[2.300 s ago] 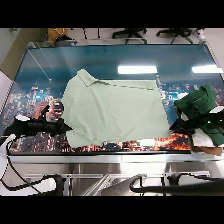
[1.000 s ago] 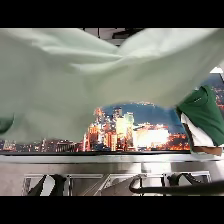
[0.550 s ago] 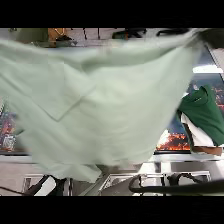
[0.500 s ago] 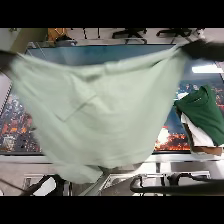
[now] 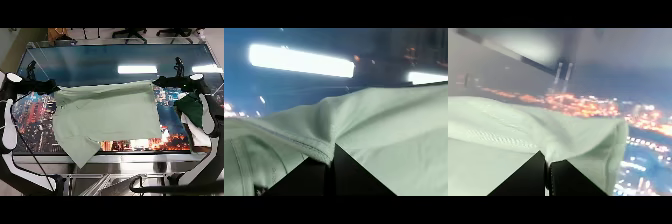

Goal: Fold the shirts.

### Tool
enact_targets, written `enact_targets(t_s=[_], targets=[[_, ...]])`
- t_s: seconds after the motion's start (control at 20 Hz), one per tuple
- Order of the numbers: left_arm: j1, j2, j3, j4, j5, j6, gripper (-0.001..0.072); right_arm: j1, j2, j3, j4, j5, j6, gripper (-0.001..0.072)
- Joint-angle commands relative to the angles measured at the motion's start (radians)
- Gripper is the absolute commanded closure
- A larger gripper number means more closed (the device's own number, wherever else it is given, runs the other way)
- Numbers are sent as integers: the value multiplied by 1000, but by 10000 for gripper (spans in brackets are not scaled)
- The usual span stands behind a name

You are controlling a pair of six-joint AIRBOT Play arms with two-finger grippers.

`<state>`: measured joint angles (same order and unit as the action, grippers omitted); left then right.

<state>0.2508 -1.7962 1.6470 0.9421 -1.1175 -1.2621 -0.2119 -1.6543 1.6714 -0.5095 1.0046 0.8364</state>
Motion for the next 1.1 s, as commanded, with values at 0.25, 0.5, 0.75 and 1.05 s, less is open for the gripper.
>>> enact_targets(t_s=[0.25, 0.5, 0.75, 1.05], targets=[[-11, -148, 207, 209, -233, -154, 695, -21, -54, 17, -127, 77, 9, 690], [-26, -149, 76, 244, -210, -172, 695, -13, -60, 17, -142, 71, 1, 690], [-39, -149, 24, 322, -131, -180, 695, -8, -60, 17, -208, 79, 31, 690], [-90, -149, 126, 321, -131, -156, 420, 2, -54, 18, -206, 112, 31, 661]])
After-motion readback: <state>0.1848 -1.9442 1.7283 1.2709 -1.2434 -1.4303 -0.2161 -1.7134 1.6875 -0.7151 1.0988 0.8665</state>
